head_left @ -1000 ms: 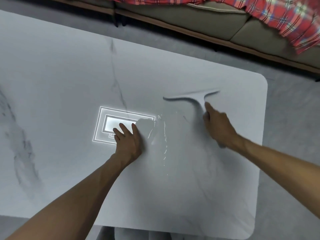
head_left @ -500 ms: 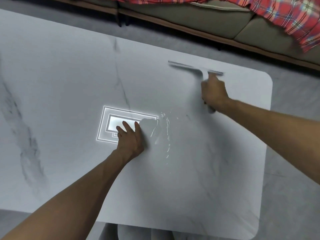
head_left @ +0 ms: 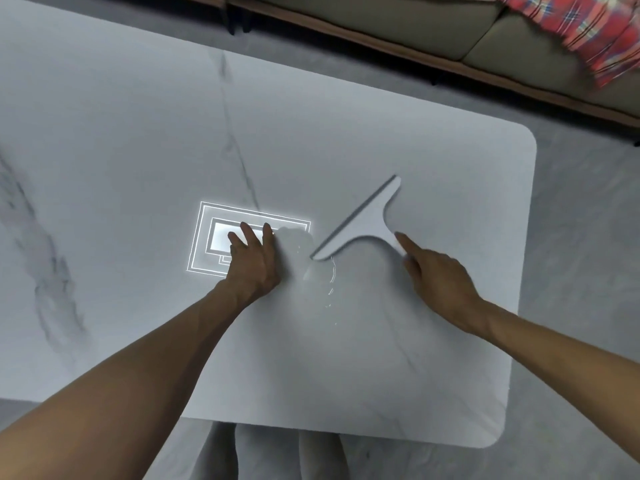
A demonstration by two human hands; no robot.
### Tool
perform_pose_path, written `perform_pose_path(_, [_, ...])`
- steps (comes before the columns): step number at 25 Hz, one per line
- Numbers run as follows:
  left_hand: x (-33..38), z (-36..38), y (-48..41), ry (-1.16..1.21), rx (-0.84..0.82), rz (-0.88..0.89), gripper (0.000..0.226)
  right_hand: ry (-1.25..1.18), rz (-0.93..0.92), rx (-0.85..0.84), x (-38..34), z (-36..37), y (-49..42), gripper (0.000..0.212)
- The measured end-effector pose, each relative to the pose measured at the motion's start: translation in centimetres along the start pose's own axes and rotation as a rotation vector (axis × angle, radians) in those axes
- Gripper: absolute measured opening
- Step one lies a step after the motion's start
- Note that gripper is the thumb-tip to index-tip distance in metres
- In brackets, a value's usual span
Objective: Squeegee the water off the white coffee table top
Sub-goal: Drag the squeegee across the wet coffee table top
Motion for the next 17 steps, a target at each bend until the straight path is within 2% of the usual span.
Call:
perform_pose_path(4, [0.4, -1.1, 0.7, 0.012, 0.056, 0.019, 0.064, 0.094, 0.064, -0.085, 4.6, -1.3, 4.2, 0.051])
perform_pose_path(7, [0.4, -1.4, 1.1, -0.015, 0.155, 0.063, 0.059, -0.021, 0.019, 0.032, 4.0, -5.8, 1.6, 0.047])
perform_pose_path(10, [-0.2, -0.7, 2.7, 0.0, 0.145, -0.01, 0.087, -0.248, 0.073, 0.121, 1.0, -11.0, -5.9, 0.03])
perform_pose_path(12, [-1.0, 0.3, 3.7, 0.023, 0.122, -0.113, 0.069, -0.461, 0.166, 0.165, -1.1, -13.4, -11.2, 0.028])
perform_pose_path(14, [-1.3, -0.1, 5.0, 0.012, 0.09, -0.136, 0.059, -0.567, 0.259, 0.188, -2.8, -14.1, -14.9, 0.037])
perform_pose_path(17, [-1.0, -0.7, 5.2, -0.055, 0.178, -0.072, 0.055, -0.471, 0.256, 0.172, -6.2, -12.3, -16.8, 0.043])
Point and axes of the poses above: each hand's wrist, its own y-axis away from the middle knuckle, its own z-axis out of the palm, x = y × z, the point moved 5 cm from there along -y, towards the middle knuckle, and after that the axes turned 12 degrees about -x, right-handed, at the moved point
